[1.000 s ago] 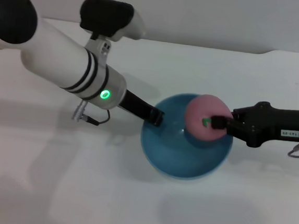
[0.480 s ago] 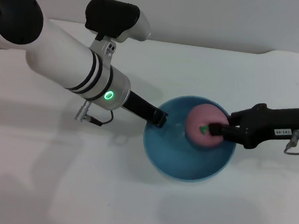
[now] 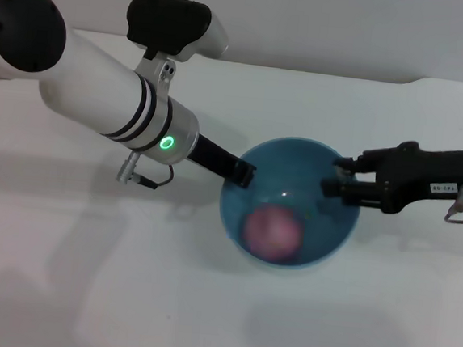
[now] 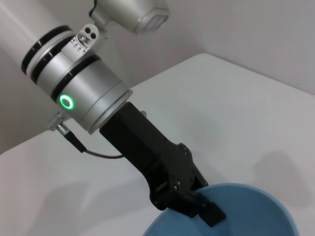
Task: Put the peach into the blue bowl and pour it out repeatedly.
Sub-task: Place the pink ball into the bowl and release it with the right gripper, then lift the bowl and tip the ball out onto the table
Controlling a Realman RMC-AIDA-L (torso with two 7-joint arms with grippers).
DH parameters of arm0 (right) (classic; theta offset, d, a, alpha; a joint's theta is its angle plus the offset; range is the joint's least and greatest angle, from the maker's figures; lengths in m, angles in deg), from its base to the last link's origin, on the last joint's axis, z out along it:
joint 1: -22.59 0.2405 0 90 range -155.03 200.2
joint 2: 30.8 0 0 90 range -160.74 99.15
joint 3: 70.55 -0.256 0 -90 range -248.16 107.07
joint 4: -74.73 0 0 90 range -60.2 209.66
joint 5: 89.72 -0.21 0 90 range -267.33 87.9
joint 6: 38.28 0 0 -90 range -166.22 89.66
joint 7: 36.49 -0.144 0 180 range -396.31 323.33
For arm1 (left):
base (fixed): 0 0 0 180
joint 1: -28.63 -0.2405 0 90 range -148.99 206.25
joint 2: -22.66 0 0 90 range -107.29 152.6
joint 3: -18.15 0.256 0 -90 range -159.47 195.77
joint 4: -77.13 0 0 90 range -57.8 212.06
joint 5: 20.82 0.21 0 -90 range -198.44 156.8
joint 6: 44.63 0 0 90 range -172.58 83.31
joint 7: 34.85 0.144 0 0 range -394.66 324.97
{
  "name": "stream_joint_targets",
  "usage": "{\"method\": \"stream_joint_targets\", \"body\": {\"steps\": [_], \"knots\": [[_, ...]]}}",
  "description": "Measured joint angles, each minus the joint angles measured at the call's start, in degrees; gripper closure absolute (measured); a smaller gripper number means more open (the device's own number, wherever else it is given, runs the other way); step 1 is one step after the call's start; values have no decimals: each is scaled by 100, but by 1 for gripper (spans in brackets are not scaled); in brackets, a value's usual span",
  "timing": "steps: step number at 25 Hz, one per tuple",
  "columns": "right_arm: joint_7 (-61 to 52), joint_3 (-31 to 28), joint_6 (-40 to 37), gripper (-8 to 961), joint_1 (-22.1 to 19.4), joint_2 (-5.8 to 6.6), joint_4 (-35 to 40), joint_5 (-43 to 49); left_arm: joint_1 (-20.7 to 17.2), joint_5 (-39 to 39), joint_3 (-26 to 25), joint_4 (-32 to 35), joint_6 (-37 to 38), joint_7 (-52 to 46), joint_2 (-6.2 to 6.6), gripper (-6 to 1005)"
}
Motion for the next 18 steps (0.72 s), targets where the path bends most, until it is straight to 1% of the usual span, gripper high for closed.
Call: {"method": "stream_joint_targets", "body": {"steps": [1,4,7,8,9,11,12,14,15,16,17,18], "knots": [[-3,-31,0,504,-8,0,26,-14,0,4,-11,-31,45,6,3,1000],[-70,-332,30,504,-51,4,48,-186,-31,1,-18,-58,246,21,12,1000],[-238,-962,89,505,-126,18,-28,-359,-186,-41,28,-62,744,34,26,1000],[-296,-1408,100,505,-219,28,-84,-401,-321,-117,108,-63,1148,35,29,1000],[-296,-1408,100,505,-219,28,-84,-401,-321,-117,108,-63,1148,35,29,1000],[-323,-1869,98,505,-364,37,-134,-409,-504,-329,329,-46,1756,37,44,1000],[-335,-1977,89,505,-414,37,-158,-409,-556,-385,401,-32,1928,38,48,1000],[-386,-2283,53,505,-580,43,-262,-362,-730,-505,628,15,2580,42,55,1000],[-424,-2387,14,504,-645,48,-302,-280,-782,-508,711,21,2813,43,57,1000],[-528,-2576,-86,504,-738,51,-333,18,-839,-508,821,28,3121,44,59,1000],[-528,-2576,-86,504,-738,51,-333,18,-888,-498,939,29,3413,45,61,1000],[-605,-2678,-133,504,-765,51,-334,227,-949,-473,1119,24,3888,70,65,1000]]}}
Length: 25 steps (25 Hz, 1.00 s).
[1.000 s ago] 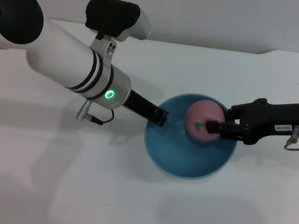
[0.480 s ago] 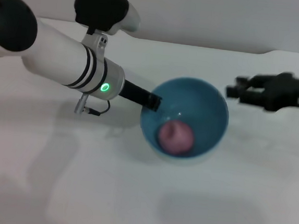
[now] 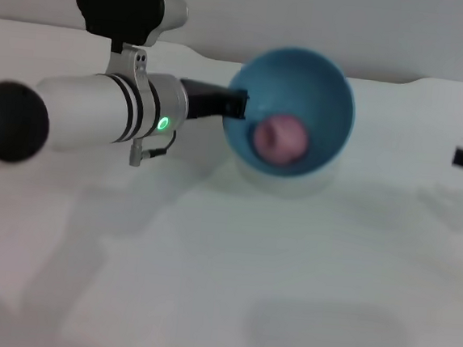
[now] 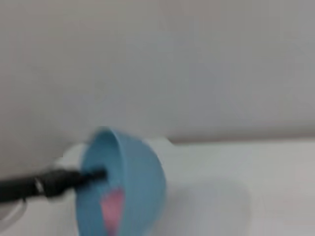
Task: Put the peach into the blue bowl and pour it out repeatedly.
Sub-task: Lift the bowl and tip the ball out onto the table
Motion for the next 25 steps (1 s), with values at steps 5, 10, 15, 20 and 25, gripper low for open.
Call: {"method": "stream_joint_targets", "body": {"steps": [5,10,15,20,25], "knots": [[-249,-246,-88,505,-73,-10,-8,719,-237,34,921,-97,1978,566,1,1000],[-260,-274,-135,505,-134,-20,-16,812,-295,163,1684,-408,3558,1420,-39,1000],[-262,-278,-142,504,-140,-20,-17,817,-299,1329,2164,-752,4325,1885,-62,1000],[-265,-264,-142,503,-122,-18,-54,821,-329,1899,2665,-1044,5027,2735,-78,1000],[-268,-280,-142,496,-113,-15,-87,823,-303,1868,2814,-1158,5306,3303,-80,1000]]}}
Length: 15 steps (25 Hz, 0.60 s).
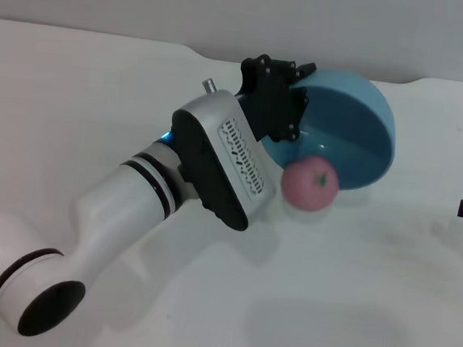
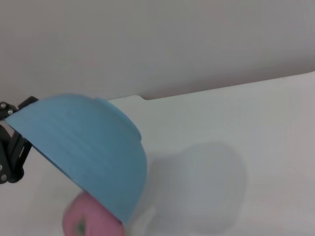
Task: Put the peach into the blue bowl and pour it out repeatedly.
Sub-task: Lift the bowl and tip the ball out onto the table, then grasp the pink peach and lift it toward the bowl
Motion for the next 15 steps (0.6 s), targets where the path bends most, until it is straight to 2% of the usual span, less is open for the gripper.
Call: {"method": "stream_joint_targets", "body": {"steps": [8,12,15], "knots": [[-1,17,1,485,-31,-18,-33,0,26,1,-4,-240,404,662,0,999],[43,65,27,480,8,-17,-185,-1,31,9,-87,-330,425,381,0,1000],[80,78,38,476,67,-14,-249,0,39,-3,-349,-348,258,-301,0,1000]]}}
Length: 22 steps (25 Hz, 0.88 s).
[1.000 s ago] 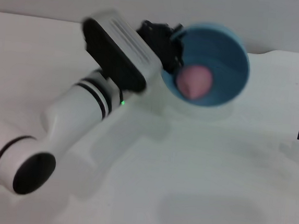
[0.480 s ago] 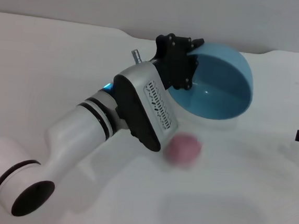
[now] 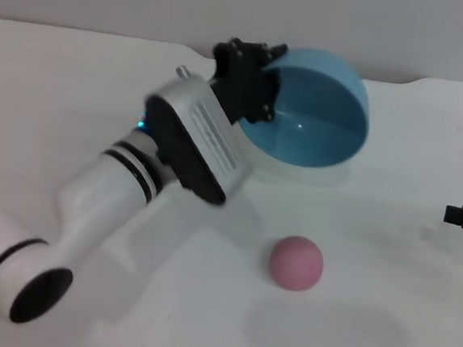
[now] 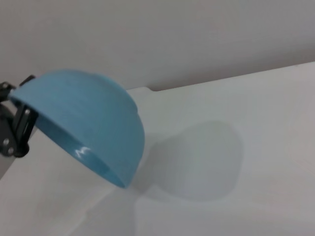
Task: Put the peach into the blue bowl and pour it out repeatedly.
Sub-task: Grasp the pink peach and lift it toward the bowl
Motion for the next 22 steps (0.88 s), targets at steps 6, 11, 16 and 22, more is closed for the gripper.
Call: {"method": "stream_joint_targets", "body": {"steps": [6,11,16,22], "knots": [[7,100,7,468,93,7,-52,-3,283,-113,-1191,205,-1551,-2106,61,999],[10,485,26,461,163,-1,-144,-23,761,-113,-2417,318,-3801,-3114,87,999],[12,948,220,455,256,3,-215,-16,1110,-362,-3407,499,-5565,-3150,88,1000],[21,1553,312,447,389,3,-194,-21,1159,-595,-4241,793,-6990,-3047,138,1000]]}}
